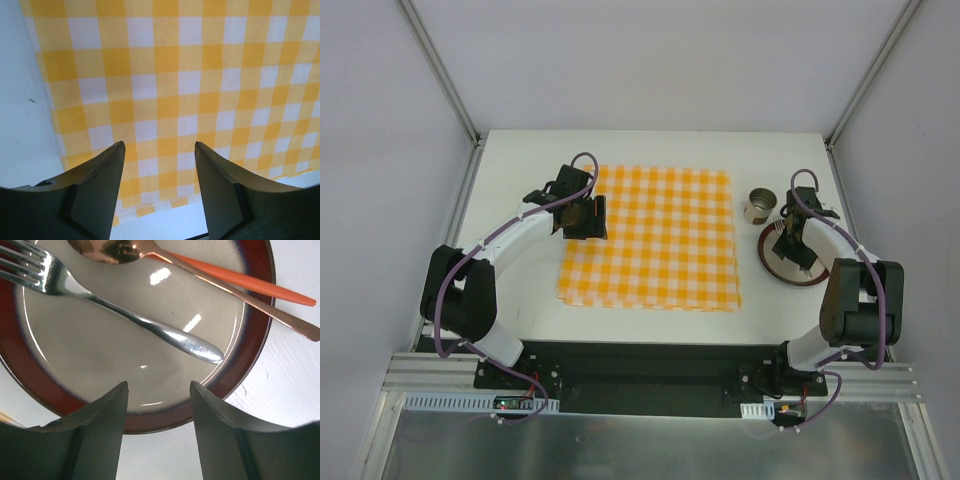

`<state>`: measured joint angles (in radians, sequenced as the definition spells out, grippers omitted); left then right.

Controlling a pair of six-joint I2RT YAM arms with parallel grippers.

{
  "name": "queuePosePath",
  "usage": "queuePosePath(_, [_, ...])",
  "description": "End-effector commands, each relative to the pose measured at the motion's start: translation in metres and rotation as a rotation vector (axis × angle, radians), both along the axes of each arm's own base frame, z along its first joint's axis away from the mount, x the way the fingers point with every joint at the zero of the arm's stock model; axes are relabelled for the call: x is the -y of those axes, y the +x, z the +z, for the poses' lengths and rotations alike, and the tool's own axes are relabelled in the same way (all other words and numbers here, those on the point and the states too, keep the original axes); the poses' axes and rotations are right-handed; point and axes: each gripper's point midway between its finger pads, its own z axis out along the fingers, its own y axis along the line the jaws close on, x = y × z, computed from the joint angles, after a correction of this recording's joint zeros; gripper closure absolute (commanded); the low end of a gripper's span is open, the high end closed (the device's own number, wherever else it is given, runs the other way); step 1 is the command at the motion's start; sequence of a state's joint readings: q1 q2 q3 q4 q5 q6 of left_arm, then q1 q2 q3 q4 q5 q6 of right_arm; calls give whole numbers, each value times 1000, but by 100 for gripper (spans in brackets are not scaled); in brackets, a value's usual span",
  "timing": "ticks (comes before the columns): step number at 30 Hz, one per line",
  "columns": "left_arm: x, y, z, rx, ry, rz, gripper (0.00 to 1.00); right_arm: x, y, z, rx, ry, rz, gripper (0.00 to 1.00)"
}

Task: Set the dinner table for one person
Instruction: Pick up the fork at the center of the board.

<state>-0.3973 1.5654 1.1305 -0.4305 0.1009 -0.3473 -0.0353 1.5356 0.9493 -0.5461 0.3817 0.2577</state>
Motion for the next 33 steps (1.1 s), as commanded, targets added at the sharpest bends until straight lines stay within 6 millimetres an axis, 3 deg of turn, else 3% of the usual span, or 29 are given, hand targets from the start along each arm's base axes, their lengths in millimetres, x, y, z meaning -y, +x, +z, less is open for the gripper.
queuePosePath(1, [0, 10, 15, 45, -12, -7, 42, 12, 13, 9, 4, -27, -42, 44])
queuePosePath(9, [1, 12, 14, 44, -9, -8, 42, 12, 30, 2, -54, -21, 19, 44])
queuePosePath(22, [2, 14, 9, 28, -10, -13, 42, 44, 28, 4, -81, -52, -8, 44])
queuePosePath(33, [2, 13, 10, 30, -14, -12, 42, 25, 44, -22, -122, 80, 92, 45])
